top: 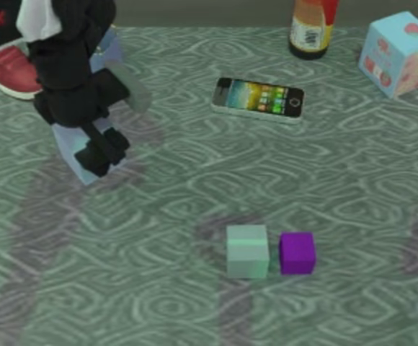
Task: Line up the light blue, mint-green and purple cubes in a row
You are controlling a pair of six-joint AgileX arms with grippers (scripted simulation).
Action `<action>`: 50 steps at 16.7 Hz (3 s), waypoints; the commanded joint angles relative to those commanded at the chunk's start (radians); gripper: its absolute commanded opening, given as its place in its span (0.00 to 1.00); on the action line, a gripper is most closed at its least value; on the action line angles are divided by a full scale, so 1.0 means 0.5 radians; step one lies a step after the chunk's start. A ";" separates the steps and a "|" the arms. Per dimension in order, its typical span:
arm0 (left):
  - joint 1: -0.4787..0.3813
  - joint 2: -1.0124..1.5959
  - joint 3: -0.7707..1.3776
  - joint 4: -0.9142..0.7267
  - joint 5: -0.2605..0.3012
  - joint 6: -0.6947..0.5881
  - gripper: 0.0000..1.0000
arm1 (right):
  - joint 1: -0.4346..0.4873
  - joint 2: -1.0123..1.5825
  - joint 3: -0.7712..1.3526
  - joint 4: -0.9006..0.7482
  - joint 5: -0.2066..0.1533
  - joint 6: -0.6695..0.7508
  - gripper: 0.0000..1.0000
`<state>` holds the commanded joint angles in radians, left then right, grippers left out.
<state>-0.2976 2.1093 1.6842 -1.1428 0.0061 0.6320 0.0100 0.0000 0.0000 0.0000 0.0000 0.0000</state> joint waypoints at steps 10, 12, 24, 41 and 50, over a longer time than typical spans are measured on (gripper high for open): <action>-0.513 -0.457 -0.501 0.048 -0.006 0.556 0.00 | 0.000 0.000 0.000 0.000 0.000 0.000 1.00; -0.598 -0.532 -0.584 0.056 -0.007 0.648 0.00 | 0.000 0.000 0.000 0.000 0.000 0.000 1.00; -0.618 -0.380 -0.886 0.526 -0.006 0.658 0.00 | 0.000 0.000 0.000 0.000 0.000 0.000 1.00; -0.622 -0.354 -0.928 0.580 -0.006 0.660 0.90 | 0.000 0.000 0.000 0.000 0.000 0.000 1.00; -0.622 -0.354 -0.928 0.580 -0.006 0.660 1.00 | 0.000 0.000 0.000 0.000 0.000 0.000 1.00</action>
<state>-0.6084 1.9325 1.2204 -0.8531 0.0031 0.9618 0.0100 0.0000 0.0000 0.0000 0.0000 0.0000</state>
